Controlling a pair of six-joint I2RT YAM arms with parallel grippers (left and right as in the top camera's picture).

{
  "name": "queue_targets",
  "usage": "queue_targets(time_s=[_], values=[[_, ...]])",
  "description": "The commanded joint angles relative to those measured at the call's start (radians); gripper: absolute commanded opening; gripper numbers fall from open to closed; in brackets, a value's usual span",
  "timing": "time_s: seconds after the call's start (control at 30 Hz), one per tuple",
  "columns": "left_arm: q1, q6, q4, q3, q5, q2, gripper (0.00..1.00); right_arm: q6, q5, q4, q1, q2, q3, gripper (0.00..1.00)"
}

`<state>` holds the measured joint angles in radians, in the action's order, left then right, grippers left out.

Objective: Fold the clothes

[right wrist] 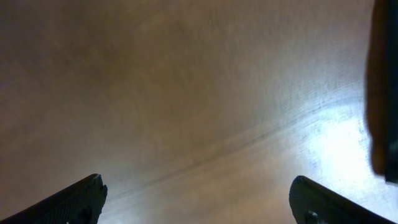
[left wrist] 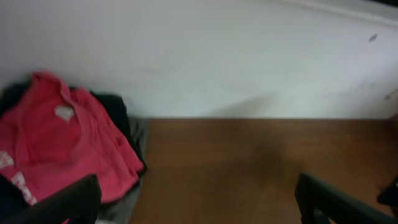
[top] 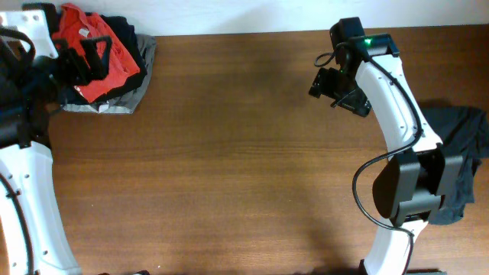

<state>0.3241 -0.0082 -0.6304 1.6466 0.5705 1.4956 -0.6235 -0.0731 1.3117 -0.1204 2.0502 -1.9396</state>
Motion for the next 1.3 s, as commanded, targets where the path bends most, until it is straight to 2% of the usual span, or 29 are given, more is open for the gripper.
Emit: queue_targets(time_s=[0.0, 0.07, 0.17, 0.47, 0.7, 0.97, 1.27], values=[[0.000, -0.003, -0.055, 0.001, 0.017, -0.006, 0.99, 0.000, 0.095, 0.043, -0.003, -0.030, -0.011, 0.99], [0.000, -0.003, -0.084, 0.001, 0.014, -0.006, 0.99, 0.029, 0.175, 0.074, -0.003, -0.031, -0.012, 0.98], [0.000, -0.003, -0.097, 0.001, 0.010, -0.006, 0.99, 0.052, 0.191, 0.102, -0.007, -0.040, -0.012, 0.99], [0.000, -0.003, -0.108, 0.001, 0.010, -0.006, 0.99, 0.050, -0.049, 0.208, -0.093, -0.197, -0.012, 0.99], [0.000, -0.003, -0.108, 0.001, 0.010, -0.006, 0.99, 0.047, -0.071, 0.218, -0.258, -0.331, -0.012, 0.98], [0.000, -0.003, -0.108, 0.001, 0.010, -0.006, 0.99, 0.048, -0.074, 0.261, -0.397, -0.338, -0.012, 0.98], [0.000, -0.003, -0.108, 0.001, 0.010, -0.006, 0.99, 0.047, -0.035, 0.278, -0.416, -0.338, -0.012, 0.98]])
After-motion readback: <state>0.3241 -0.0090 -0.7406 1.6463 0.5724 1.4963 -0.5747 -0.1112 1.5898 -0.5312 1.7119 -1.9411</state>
